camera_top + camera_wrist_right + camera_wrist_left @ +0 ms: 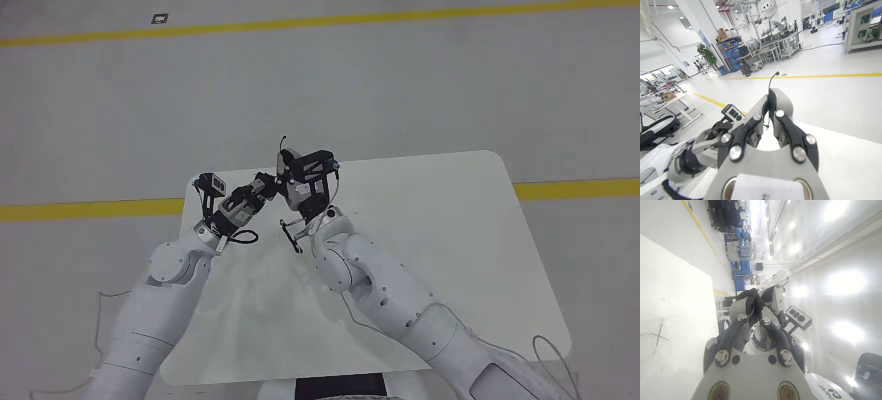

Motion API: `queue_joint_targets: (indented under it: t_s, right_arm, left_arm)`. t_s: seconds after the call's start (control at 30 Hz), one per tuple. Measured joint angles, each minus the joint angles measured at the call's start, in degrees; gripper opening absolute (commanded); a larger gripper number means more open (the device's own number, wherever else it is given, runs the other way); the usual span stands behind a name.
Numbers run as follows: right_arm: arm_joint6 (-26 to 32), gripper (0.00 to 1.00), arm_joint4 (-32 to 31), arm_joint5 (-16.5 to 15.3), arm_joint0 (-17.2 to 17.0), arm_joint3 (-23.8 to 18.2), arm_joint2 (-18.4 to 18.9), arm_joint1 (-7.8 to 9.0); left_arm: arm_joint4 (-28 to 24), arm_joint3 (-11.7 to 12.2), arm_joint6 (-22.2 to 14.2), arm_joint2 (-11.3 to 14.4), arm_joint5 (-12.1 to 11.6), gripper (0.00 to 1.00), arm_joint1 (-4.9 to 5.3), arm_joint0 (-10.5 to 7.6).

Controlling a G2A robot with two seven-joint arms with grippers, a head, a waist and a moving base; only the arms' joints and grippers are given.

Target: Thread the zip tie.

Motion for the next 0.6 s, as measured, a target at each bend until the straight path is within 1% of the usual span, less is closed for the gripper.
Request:
queue_joint_targets:
  t_s: [0.27, 0.4, 0.6]
  right_arm:
    - [-0.2, 0.0, -0.1, 0.0, 0.0, 0.2, 0.0, -0.13]
    - [-0.1, 0.0, -0.9, -0.3, -0.8, -0.3, 0.4, -0.15]
    - [0.1, 0.0, -2.3, 1.1, -0.8, -0.1, 0.3, -0.84]
  left_arm:
    - [0.0, 0.0, 0.0, 0.0, 0.0, 0.0, 0.0, 0.0]
    - [0.0, 0.0, 0.0, 0.0, 0.0, 0.0, 0.0, 0.0]
    - [0.0, 0.0, 0.0, 0.0, 0.0, 0.0, 0.0, 0.0]
